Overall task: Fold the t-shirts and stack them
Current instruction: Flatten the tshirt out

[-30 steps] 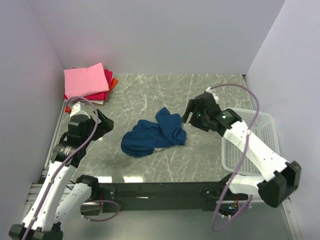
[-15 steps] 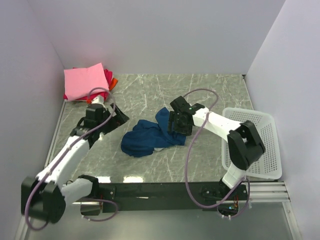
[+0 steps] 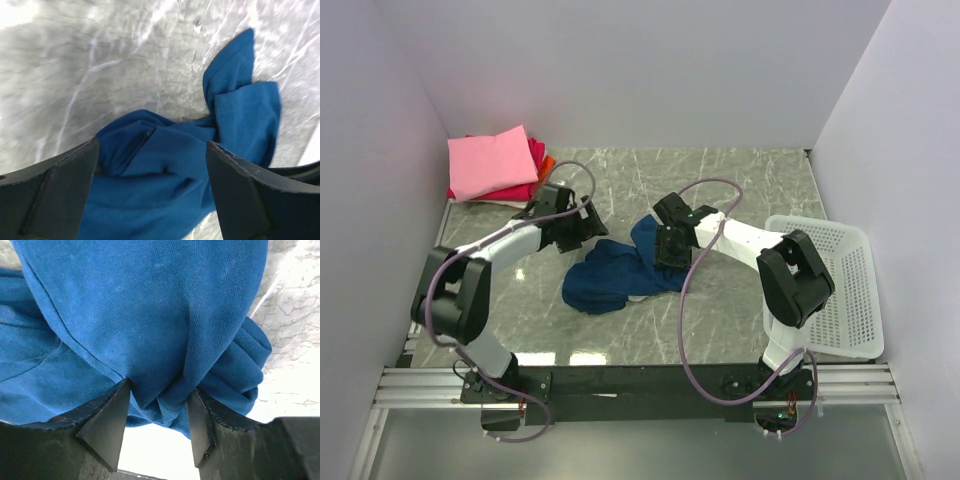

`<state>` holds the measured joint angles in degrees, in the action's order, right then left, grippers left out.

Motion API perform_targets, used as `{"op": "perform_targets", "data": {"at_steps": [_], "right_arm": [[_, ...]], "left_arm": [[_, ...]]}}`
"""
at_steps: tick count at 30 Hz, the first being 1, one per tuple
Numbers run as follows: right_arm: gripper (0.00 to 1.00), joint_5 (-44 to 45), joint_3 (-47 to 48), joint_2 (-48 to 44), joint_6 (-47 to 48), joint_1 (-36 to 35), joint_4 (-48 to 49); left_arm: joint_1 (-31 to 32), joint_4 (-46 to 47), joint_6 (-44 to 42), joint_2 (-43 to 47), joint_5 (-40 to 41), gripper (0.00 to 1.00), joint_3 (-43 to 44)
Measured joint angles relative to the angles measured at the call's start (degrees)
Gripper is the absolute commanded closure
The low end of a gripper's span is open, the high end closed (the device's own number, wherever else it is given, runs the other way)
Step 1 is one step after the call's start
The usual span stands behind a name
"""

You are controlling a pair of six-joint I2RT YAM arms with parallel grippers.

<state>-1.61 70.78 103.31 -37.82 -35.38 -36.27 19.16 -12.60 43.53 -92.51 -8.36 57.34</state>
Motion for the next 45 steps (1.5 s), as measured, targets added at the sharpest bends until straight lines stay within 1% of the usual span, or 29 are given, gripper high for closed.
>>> {"op": "perform_targets", "data": {"at_steps": [3,4,5,7,8,9,10,11,12,13,14,15,19,23,25,28,31,33,34,35,36,37,38,39,40,41,44,45], "right_arm": [[0.49,-0.4,-0.9,0.0,-0.1,0.0,0.6],[0.52,-0.6,-1.2,-0.1,-0.1,0.0,0.8],[0.54,-0.7,-1.3,-0.1,-0.2,0.0,0.9],[0.57,-1.0,-1.9,-0.4,-0.3,0.0,1.3],[0.6,-1.3,-2.1,-0.6,-0.4,0.0,1.5],[0.63,-1.5,-2.5,-0.9,-0.5,0.0,1.9],[0.69,-1.7,-2.8,-1.1,-0.7,0.0,2.1],[0.74,-2.1,-3.1,-1.5,-0.7,0.0,2.3],[0.81,-2.4,-3.5,-2.0,-0.8,0.0,2.4],[0.92,-2.7,-3.8,-2.5,-1.0,0.0,2.4],[0.97,-3.0,-3.8,-3.0,-1.1,0.0,2.3],[1.0,-3.1,-3.8,-3.7,-1.2,0.0,2.3],[1.0,-3.4,-2.0,-7.2,-1.2,0.0,-0.2],[1.0,-2.7,6.5,-9.7,-0.6,0.6,-5.5],[1.0,-1.7,13.1,-11.4,-0.1,1.1,-7.9],[1.0,1.6,21.6,-15.3,0.4,1.8,-11.4],[1.0,6.1,27.3,-21.6,0.4,2.0,-13.8],[0.98,9.1,27.7,-26.8,0.1,2.0,-14.4],[0.9,10.6,26.6,-30.1,-0.4,2.0,-14.3],[0.8,11.6,24.7,-33.0,-1.1,2.0,-13.6],[0.67,12.7,21.2,-37.0,-2.0,2.0,-12.7],[0.5,13.3,17.6,-40.3,-2.6,2.0,-12.4],[0.44,13.6,13.4,-43.1,-3.6,2.0,-12.0],[0.41,14.0,8.5,-46.7,-4.5,2.1,-11.4],[0.38,13.8,3.8,-49.5,-5.6,2.0,-11.7],[0.37,13.3,-0.9,-51.0,-6.8,2.1,-11.8],[0.36,10.5,-13.9,-51.3,-10.6,2.1,-10.7],[0.36,9.2,-18.6,-50.7,-11.7,2.1,-10.4]], "left_arm": [[1.2,-0.2,-0.6,-3.1,-0.6,0.11,1.1],[1.4,-0.5,-0.7,-3.6,-0.7,0.12,1.1],[1.6,-0.8,-0.8,-4.0,-0.9,0.19,1.1],[1.9,-0.8,-0.8,-4.7,-1.5,0.31,1.1],[1.9,-0.7,-0.8,-4.9,-1.9,0.45,1.1],[1.9,-0.4,-0.6,-5.3,-2.7,0.52,1.1],[2.0,0.0,-0.5,-5.7,-3.4,0.6,1.1],[2.1,0.3,-0.4,-6.0,-3.9,0.83,1.1],[2.1,0.8,0.0,-6.5,-4.7,0.93,1.1],[2.1,1.2,-0.2,-6.9,-5.4,1.0,1.1],[2.1,1.3,0.0,-7.2,-6.0,1.0,1.1],[2.2,1.4,-0.1,-7.4,-6.5,1.0,1.1],[1.7,0.1,-0.3,-7.4,-7.7,1.0,2.3],[-1.0,-3.0,-0.2,-4.7,-9.7,1.0,6.7],[-4.0,-4.8,0.2,-1.0,-10.7,1.0,9.9],[-10.3,-5.8,0.8,7.1,-11.1,1.0,14.7],[-17.0,-5.8,0.8,17.3,-8.3,1.0,17.6],[-18.9,-6.1,0.6,24.5,-5.4,1.0,17.9],[-18.9,-6.3,0.5,27.8,-4.1,1.0,17.6],[-18.8,-6.6,0.5,31.1,-3.1,0.96,16.9],[-18.5,-7.0,0.4,34.2,-2.2,0.88,15.7],[-18.1,-7.5,0.2,37.5,-1.4,0.77,14.1],[-17.9,-7.8,-0.2,40.8,-0.5,0.52,11.8],[-17.9,-9.0,-0.7,43.5,0.7,0.42,9.5],[-18.0,-10.1,-0.6,45.6,1.9,0.33,6.9],[-18.0,-11.6,-0.7,46.7,2.8,0.24,4.9],[-18.1,-17.3,-0.9,47.7,5.2,0.17,-3.1],[-18.1,-19.1,-1.0,47.5,5.7,0.16,-5.3]]}}
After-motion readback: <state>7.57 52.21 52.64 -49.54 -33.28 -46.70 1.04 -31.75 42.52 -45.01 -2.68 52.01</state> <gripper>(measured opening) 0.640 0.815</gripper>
